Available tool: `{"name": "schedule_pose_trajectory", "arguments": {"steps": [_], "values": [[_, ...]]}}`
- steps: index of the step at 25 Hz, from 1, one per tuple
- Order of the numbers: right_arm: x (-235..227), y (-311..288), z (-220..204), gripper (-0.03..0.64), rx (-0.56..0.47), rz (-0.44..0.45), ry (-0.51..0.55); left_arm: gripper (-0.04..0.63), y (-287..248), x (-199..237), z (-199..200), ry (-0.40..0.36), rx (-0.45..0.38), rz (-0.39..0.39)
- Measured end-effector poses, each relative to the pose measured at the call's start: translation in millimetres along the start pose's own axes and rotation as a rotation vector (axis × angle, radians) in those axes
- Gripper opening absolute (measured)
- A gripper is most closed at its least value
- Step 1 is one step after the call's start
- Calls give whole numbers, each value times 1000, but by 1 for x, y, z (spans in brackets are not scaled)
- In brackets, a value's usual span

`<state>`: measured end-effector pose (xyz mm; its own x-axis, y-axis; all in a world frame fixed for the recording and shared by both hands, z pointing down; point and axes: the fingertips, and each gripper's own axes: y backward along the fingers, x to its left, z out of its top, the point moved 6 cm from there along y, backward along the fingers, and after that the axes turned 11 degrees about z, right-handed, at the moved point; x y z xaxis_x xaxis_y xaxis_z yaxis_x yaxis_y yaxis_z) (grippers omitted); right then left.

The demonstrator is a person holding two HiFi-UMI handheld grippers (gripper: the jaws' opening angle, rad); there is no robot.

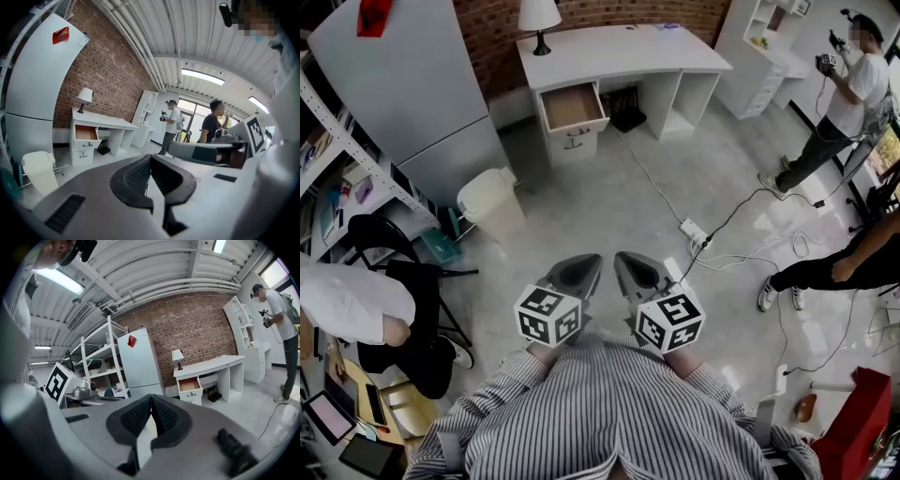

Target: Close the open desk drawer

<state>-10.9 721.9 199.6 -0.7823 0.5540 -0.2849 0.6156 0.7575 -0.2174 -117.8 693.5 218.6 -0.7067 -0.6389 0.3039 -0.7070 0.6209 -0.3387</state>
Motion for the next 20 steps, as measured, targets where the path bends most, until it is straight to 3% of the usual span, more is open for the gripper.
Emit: {"name": "schedule_pose_trajectory", "arguments": {"steps": [13, 20], "values": [[-33, -12, -5, 17, 22, -7, -50, 12, -36, 5, -2, 14, 48, -20], [-74, -61, 13, 17, 30, -19, -55, 12, -82, 48, 25, 16, 42, -22]]}}
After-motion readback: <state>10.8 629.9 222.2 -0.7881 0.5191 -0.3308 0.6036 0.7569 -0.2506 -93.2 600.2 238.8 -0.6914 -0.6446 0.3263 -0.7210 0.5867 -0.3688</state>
